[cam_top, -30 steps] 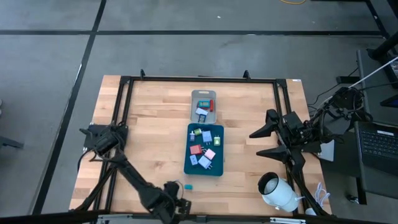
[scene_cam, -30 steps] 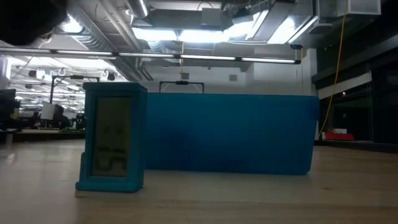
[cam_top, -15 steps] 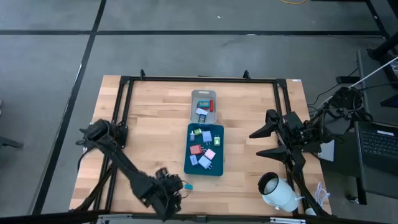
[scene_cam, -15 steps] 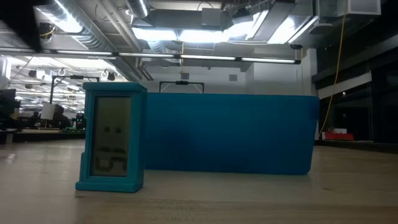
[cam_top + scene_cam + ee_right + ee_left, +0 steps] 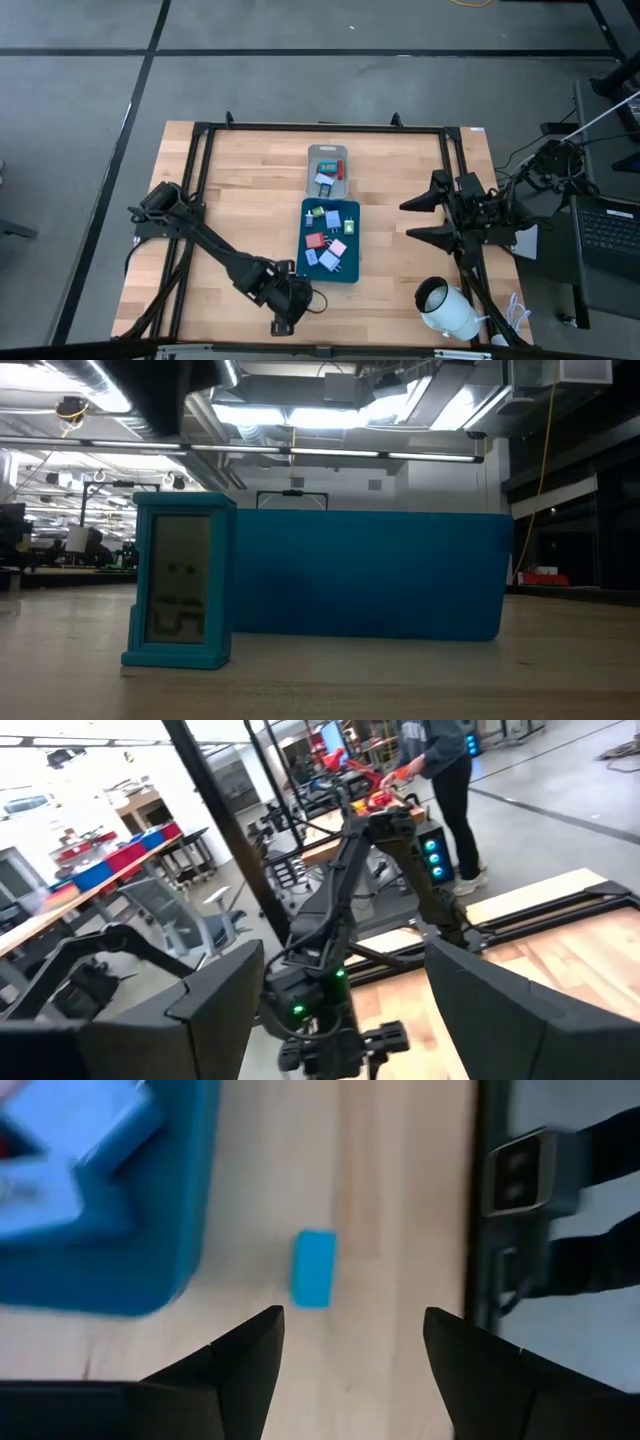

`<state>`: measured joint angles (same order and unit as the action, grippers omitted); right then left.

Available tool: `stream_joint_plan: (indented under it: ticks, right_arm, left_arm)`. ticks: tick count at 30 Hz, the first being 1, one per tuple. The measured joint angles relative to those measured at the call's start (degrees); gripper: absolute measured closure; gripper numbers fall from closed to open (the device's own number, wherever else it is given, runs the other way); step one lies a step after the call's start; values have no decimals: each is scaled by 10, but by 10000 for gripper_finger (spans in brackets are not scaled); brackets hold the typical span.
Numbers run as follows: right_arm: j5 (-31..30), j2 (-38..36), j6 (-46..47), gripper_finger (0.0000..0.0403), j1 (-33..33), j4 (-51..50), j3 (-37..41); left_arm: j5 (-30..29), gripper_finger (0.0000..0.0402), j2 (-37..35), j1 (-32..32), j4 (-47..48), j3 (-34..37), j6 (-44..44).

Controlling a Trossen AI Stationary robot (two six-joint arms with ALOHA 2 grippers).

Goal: Pick & Place Office items
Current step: Put the light blue digital clock into the gray bin

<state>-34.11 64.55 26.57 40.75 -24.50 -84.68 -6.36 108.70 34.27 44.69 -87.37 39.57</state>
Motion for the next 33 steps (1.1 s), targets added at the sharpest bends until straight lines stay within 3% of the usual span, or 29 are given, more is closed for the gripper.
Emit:
stream_joint_plan:
  ticks: [9,22,33]
  right_arm:
    - [-9,0,-2,119,0,0,0]
    - [11,0,-13,119,9,-2,0]
    - [18,0,-16,119,12,-2,0]
  left_arm:
    - [-25,165,8,-7,-13,0,-42]
    - [-9,167,41,-15,-22,0,-31]
    - [4,227,60,-27,-52,0,-28]
